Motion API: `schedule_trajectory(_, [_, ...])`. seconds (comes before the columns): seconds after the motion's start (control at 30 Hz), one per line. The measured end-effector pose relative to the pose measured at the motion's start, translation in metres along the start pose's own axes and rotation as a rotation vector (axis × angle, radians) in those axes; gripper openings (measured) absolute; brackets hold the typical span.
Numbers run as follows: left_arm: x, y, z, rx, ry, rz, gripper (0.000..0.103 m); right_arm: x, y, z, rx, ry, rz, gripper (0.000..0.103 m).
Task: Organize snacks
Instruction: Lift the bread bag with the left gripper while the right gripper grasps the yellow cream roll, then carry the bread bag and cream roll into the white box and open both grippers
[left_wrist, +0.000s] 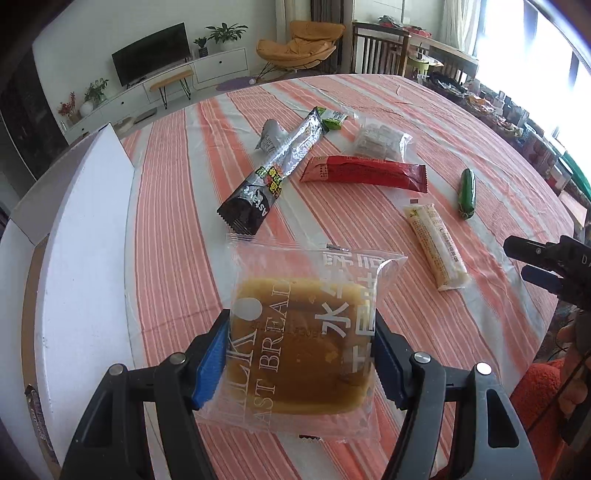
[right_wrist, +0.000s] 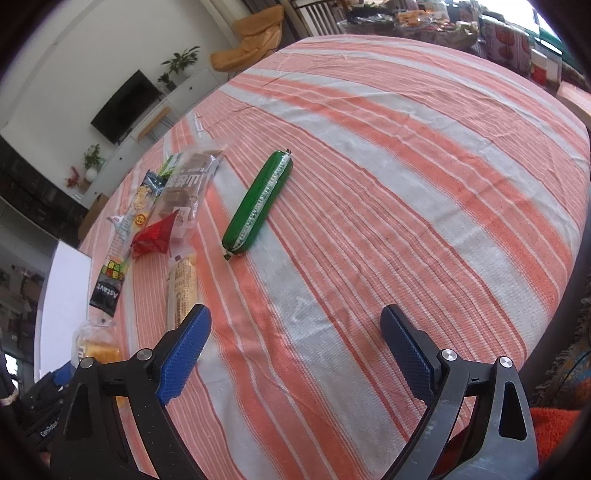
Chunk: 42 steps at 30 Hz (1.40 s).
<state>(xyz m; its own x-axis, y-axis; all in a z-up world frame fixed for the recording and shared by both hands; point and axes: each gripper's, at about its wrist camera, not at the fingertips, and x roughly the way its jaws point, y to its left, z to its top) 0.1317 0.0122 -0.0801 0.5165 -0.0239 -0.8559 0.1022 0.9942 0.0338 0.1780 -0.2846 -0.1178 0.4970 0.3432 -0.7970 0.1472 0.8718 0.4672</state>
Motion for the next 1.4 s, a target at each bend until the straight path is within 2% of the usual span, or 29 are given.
schedule_trajectory(0.03, [-0.001, 0.0, -0.004, 0.005, -0.004, 0.006, 0.069, -0.002, 0.008, -0.002, 0.002, 0.012, 0.046, 0.092])
schedule_trajectory(0.1, [0.004, -0.001, -0.007, 0.013, 0.006, 0.005, 0.07, -0.004, 0.035, -0.004, -0.057, 0.024, 0.079, 0.092])
schedule_trajectory(0.2, [0.014, -0.002, -0.006, 0.027, 0.021, 0.006, 0.071, 0.018, 0.081, 0.002, -0.176, 0.115, 0.037, 0.092])
schedule_trajectory(0.3, [0.021, -0.002, -0.006, 0.037, 0.027, 0.021, 0.071, 0.044, 0.108, 0.008, -0.243, 0.169, -0.072, 0.088])
schedule_trajectory(0.4, [0.023, -0.004, -0.009, 0.064, 0.024, 0.027, 0.072, 0.071, 0.121, 0.005, -0.286, 0.237, -0.15, 0.072])
schedule_trajectory(0.43, [0.023, -0.005, -0.011, 0.074, 0.019, 0.029, 0.071, 0.075, 0.124, 0.003, -0.296, 0.237, -0.175, 0.062])
schedule_trajectory(0.47, [0.022, -0.005, -0.012, 0.079, 0.013, 0.027, 0.071, 0.074, 0.128, 0.002, -0.323, 0.217, -0.211, 0.047])
schedule_trajectory(0.53, [0.019, -0.003, -0.013, 0.068, 0.009, 0.015, 0.069, 0.072, 0.133, -0.002, -0.364, 0.206, -0.253, 0.03])
schedule_trajectory(0.7, [-0.005, 0.006, -0.021, -0.006, -0.025, -0.08, 0.068, 0.042, 0.118, -0.01, -0.339, 0.175, -0.165, 0.03])
schedule_trajectory(0.87, [-0.042, 0.007, -0.028, -0.061, -0.067, -0.19, 0.068, 0.001, 0.078, -0.011, -0.156, 0.13, 0.049, 0.03])
schedule_trajectory(1.07, [-0.09, 0.002, -0.033, -0.075, -0.124, -0.281, 0.068, -0.031, 0.06, -0.015, -0.02, 0.123, 0.262, 0.03])
schedule_trajectory(1.2, [-0.121, 0.012, -0.031, -0.131, -0.166, -0.345, 0.068, -0.034, 0.061, -0.019, 0.007, 0.136, 0.338, 0.03])
schedule_trajectory(1.4, [-0.171, 0.05, -0.031, -0.211, -0.254, -0.372, 0.068, -0.035, 0.072, -0.031, 0.008, 0.165, 0.398, 0.03])
